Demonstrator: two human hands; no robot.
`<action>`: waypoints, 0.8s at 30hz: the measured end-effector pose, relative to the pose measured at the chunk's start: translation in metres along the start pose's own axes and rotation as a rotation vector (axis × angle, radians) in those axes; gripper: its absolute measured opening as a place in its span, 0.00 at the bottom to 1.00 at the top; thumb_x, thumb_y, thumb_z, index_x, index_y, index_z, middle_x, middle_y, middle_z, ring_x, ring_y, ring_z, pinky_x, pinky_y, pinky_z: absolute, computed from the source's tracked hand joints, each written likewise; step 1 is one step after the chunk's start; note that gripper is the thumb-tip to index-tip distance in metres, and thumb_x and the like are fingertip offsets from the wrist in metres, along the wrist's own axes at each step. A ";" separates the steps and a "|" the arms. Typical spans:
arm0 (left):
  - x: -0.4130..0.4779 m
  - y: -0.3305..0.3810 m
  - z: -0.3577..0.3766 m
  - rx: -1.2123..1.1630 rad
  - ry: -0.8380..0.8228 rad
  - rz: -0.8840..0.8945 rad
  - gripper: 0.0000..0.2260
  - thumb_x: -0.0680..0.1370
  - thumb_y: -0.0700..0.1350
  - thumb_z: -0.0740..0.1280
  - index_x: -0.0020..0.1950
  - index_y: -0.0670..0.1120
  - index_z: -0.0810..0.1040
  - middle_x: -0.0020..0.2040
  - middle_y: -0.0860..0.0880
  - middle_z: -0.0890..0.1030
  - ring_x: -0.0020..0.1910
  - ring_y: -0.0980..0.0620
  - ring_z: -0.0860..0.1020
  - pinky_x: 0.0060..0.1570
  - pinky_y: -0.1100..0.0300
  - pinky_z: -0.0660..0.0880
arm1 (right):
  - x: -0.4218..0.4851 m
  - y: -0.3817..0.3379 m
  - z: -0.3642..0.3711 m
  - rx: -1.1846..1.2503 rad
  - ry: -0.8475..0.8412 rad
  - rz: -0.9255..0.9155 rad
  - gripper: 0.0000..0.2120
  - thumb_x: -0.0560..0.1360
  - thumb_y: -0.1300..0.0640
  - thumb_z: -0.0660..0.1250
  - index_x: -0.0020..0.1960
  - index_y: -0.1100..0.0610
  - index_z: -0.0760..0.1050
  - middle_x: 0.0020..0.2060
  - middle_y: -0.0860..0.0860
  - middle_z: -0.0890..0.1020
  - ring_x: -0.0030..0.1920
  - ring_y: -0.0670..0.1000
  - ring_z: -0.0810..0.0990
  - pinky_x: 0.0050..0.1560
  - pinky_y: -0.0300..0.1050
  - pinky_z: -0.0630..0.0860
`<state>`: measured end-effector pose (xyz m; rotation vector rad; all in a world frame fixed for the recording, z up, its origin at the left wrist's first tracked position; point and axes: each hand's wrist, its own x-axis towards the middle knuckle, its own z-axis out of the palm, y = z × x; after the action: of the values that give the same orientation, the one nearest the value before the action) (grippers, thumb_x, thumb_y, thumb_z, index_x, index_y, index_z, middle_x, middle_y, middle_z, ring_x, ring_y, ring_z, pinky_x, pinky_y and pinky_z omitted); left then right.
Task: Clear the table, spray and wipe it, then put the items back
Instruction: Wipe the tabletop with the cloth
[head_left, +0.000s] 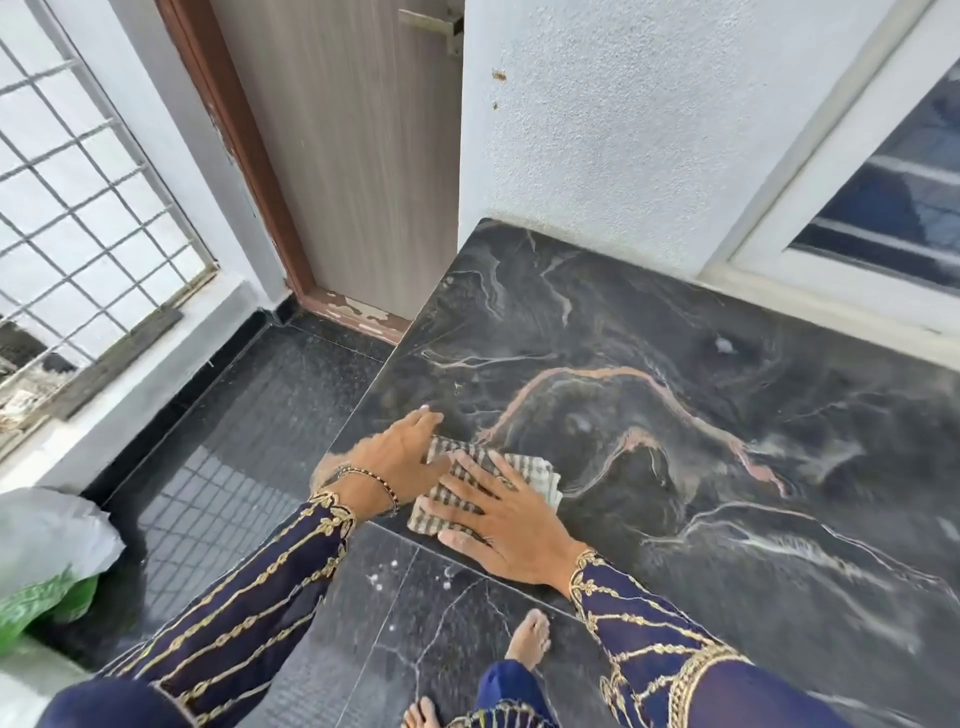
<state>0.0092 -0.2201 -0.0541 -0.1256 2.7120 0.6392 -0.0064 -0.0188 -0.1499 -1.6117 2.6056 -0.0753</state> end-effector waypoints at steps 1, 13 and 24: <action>-0.004 0.002 0.001 0.014 -0.015 -0.001 0.27 0.78 0.53 0.62 0.76 0.47 0.60 0.77 0.46 0.61 0.71 0.46 0.69 0.69 0.52 0.67 | -0.009 -0.005 0.001 -0.006 -0.004 -0.009 0.23 0.86 0.39 0.48 0.80 0.39 0.60 0.82 0.46 0.58 0.83 0.53 0.47 0.80 0.62 0.50; 0.010 0.030 0.020 -0.006 -0.142 0.108 0.26 0.78 0.54 0.65 0.74 0.48 0.65 0.72 0.49 0.70 0.70 0.50 0.69 0.68 0.59 0.63 | -0.082 0.037 -0.005 0.060 -0.006 -0.076 0.24 0.87 0.43 0.51 0.82 0.39 0.53 0.83 0.42 0.51 0.83 0.49 0.47 0.80 0.60 0.47; 0.152 0.080 0.018 0.264 -0.050 0.049 0.59 0.62 0.70 0.71 0.78 0.42 0.44 0.80 0.44 0.50 0.79 0.46 0.49 0.76 0.50 0.53 | -0.011 0.208 -0.020 0.072 -0.008 0.092 0.22 0.87 0.42 0.48 0.81 0.39 0.57 0.82 0.40 0.48 0.82 0.46 0.42 0.80 0.60 0.44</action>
<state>-0.1402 -0.1418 -0.0895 0.0229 2.7281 0.2886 -0.1884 0.0839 -0.1467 -1.4639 2.6344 -0.1552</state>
